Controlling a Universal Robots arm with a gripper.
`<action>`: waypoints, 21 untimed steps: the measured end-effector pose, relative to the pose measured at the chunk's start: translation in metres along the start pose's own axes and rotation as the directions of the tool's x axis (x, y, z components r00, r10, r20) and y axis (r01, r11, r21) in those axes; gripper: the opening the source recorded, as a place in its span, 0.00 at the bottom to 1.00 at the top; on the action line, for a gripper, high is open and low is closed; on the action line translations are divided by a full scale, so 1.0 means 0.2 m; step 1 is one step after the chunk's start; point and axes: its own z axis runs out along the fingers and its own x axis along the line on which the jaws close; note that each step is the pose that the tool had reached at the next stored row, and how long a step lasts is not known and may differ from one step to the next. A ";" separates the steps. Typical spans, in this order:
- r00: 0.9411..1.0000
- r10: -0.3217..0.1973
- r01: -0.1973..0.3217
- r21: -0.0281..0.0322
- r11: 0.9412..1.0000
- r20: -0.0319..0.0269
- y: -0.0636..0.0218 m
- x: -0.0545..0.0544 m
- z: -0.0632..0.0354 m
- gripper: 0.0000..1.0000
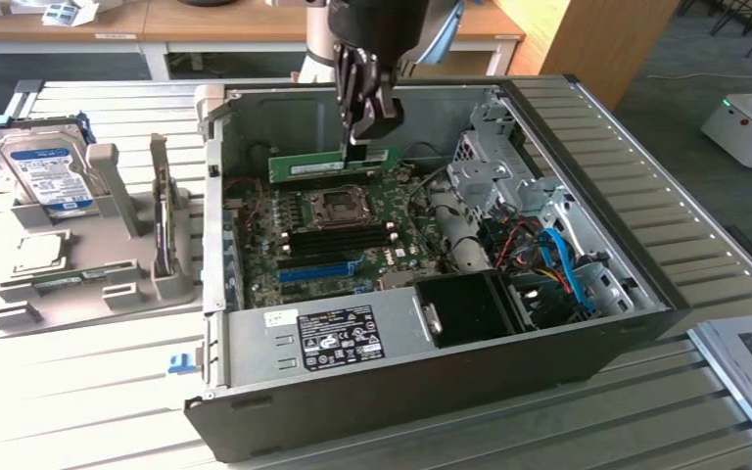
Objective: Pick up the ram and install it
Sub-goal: 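Pick up the ram and move it above insertion slot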
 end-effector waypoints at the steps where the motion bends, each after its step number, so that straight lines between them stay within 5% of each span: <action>1: 1.000 0.000 0.000 0.000 1.000 0.000 0.000 -0.01 0.001 0.12; 21: 1.000 0.000 0.000 0.000 1.000 0.000 -0.009 -0.12 0.019 0.12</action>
